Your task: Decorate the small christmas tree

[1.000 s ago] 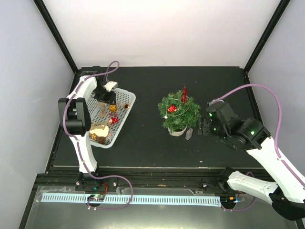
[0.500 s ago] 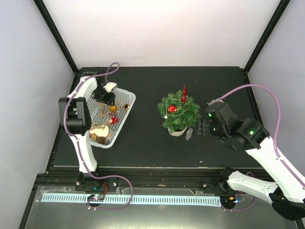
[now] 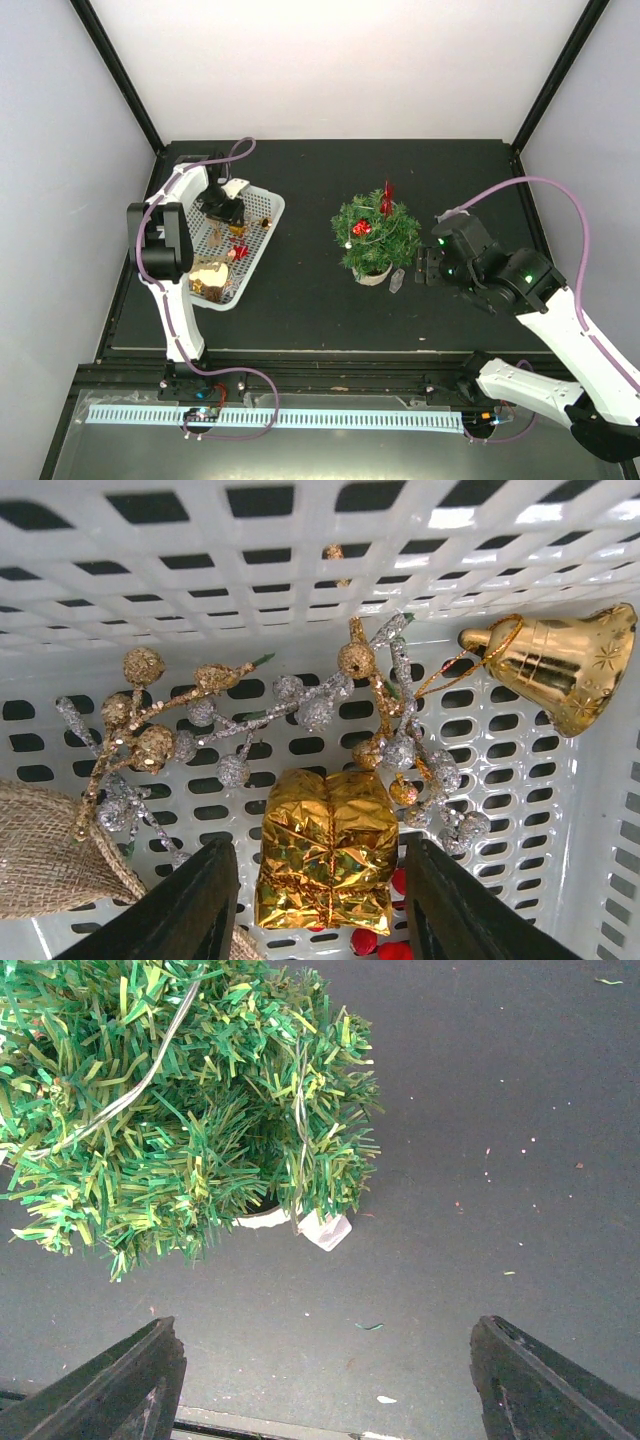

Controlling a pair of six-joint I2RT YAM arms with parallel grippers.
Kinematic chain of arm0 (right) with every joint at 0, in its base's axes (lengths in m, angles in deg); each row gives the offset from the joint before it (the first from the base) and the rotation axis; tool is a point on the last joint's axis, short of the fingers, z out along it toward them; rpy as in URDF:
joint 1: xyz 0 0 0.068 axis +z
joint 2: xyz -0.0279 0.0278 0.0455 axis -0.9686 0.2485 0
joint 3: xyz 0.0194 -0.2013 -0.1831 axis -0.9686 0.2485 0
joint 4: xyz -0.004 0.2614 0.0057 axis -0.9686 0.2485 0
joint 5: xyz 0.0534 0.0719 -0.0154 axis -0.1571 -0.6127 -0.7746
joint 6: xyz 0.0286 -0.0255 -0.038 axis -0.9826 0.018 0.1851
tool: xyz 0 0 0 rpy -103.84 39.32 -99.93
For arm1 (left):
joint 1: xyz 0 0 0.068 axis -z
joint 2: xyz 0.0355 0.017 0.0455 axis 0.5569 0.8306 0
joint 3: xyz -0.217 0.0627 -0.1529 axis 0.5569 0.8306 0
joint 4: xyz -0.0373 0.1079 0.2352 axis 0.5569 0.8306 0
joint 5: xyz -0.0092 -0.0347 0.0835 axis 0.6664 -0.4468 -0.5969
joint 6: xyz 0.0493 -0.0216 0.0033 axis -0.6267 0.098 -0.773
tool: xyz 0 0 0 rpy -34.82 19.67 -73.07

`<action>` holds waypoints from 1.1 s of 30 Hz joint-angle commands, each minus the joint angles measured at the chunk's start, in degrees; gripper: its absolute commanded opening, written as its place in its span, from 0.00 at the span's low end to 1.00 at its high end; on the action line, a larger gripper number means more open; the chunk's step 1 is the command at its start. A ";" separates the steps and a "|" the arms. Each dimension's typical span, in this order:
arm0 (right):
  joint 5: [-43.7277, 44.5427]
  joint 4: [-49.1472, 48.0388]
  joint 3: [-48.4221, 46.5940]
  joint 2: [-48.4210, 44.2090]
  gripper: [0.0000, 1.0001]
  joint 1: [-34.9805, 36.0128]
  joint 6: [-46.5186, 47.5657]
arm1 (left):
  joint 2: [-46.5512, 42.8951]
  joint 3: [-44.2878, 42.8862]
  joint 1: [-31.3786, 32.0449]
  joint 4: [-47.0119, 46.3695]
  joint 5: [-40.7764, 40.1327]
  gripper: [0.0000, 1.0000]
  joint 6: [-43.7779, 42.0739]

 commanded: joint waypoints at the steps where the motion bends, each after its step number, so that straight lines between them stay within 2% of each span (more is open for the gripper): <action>1: 0.20 -0.16 0.50 -1.20 0.79 -0.24 0.15 | 1.44 0.15 0.44 -0.62 -0.18 0.46 -0.08; 9: 0.02 0.40 0.34 -1.72 0.79 -0.17 -0.24 | 1.46 1.04 0.57 -0.56 0.09 0.33 0.12; 25: 2.22 2.47 -3.16 -2.10 0.79 -0.18 0.90 | -6.06 -2.62 0.49 5.23 3.01 0.28 0.20; 33: 1.81 4.86 -5.08 -4.76 0.79 -0.16 1.40 | -11.80 -1.60 0.36 6.80 0.87 0.25 0.68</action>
